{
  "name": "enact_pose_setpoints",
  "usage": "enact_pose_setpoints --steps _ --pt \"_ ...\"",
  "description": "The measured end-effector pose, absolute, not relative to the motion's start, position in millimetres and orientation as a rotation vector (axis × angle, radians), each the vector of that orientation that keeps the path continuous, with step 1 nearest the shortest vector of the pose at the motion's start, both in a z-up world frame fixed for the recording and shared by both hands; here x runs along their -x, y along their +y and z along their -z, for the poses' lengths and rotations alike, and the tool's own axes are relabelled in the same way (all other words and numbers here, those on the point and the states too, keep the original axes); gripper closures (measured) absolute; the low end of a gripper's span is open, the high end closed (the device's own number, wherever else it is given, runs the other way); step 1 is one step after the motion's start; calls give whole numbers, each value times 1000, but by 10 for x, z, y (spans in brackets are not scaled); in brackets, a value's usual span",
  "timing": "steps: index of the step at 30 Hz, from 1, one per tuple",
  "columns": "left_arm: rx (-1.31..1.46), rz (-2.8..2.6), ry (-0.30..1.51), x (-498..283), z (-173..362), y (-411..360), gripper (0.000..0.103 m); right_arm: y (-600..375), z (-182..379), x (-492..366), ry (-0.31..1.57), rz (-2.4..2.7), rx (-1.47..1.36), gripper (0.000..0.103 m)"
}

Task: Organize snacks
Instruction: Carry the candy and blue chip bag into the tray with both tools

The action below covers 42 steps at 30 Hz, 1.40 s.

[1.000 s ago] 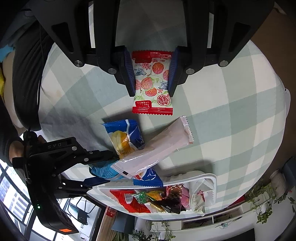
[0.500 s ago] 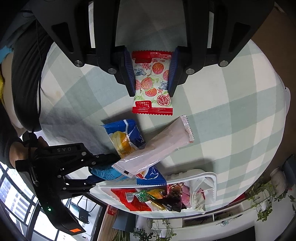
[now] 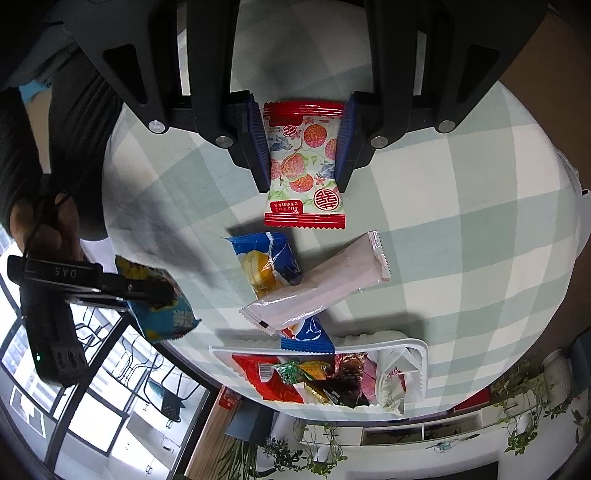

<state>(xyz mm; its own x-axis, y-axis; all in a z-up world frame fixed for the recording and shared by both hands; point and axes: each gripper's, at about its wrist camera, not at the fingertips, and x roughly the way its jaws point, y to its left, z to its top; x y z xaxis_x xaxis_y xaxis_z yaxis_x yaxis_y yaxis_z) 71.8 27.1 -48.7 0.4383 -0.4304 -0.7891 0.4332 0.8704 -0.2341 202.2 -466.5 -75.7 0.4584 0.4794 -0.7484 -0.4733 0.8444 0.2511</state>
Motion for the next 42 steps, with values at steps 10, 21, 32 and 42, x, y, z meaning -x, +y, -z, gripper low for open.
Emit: enact_pose_setpoints --steps 10,21,32,42 --pt "119 576 872 -850 -4 459 72 -5118 807 -2029 952 -522 -328 60" --pt "131 569 763 -1652 -590 530 72 -5333 289 -2421 851 -462 -404 60" --pt "101 566 782 -2872 -734 221 72 -4692 -78 -3272 841 -515 -355 60" --pt "50 555 848 -3374 -211 -87 72 -4279 392 -3821 948 -408 -234 60"
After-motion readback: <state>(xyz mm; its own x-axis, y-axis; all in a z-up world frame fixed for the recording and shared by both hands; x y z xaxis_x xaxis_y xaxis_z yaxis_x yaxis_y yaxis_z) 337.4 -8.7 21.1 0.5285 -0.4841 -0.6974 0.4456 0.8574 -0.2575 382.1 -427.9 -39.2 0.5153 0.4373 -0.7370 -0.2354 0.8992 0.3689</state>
